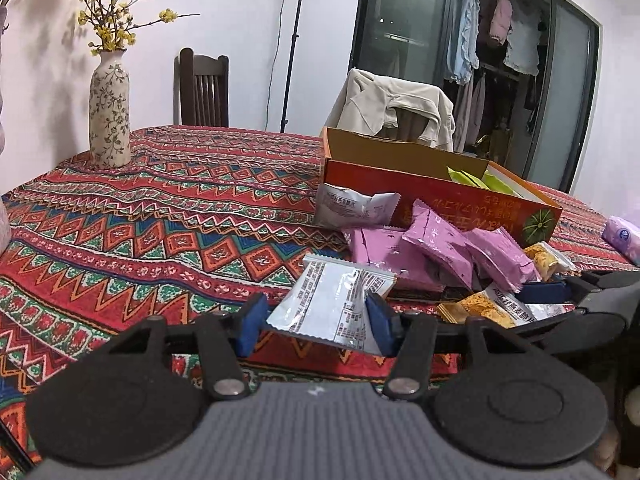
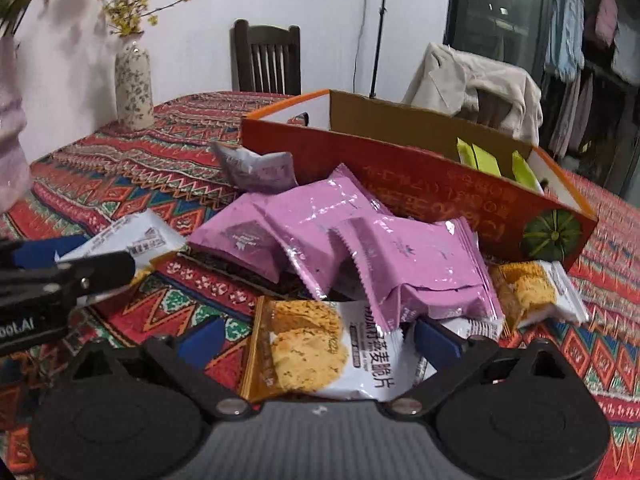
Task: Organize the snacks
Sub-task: 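Grasp an orange cracker bag with the right tool while the left tool holds the sachet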
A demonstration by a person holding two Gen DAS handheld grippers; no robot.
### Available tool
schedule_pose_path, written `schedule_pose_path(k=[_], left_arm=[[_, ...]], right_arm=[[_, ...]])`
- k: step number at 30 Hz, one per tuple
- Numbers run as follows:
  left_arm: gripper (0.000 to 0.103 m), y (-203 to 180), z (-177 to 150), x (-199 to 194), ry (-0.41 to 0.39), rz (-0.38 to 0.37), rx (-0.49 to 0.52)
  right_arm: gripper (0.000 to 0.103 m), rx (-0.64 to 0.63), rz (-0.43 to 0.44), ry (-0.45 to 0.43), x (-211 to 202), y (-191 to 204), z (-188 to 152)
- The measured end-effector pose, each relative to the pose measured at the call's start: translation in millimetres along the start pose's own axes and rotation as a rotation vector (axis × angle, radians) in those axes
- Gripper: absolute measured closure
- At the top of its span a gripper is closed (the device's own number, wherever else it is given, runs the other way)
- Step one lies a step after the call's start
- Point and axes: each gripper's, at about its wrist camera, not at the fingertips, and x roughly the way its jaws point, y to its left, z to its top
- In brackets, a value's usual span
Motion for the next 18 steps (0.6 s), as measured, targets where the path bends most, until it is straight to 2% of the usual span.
schedule_pose_path(k=[4,6,9,18], left_arm=[[0.048,-0.7,-0.6,-0.1,0.001,-0.007,-0.004],[0.048,-1.9,-0.9,-0.7,0.001,-0.01,-0.004],[0.048,-2.1,-1.3,-2.3,-0.001,-0.011,-0.005],[0.048,-5.3,1.1,-9.5,-0.014,-0.009,-0.005]], right_arm=[[0.018,0.005,0.019,-0.005,-4.5,-0.9,-1.8],[0.032,0.007,0.037,-0.009,-8.2,-0.5,-2.8],[0.045,0.009,0.066,-0.017,-13.3,0.0,-5.5],[0.05,0.02,0.078,-0.046,-30.0,-1.3,-15.6]])
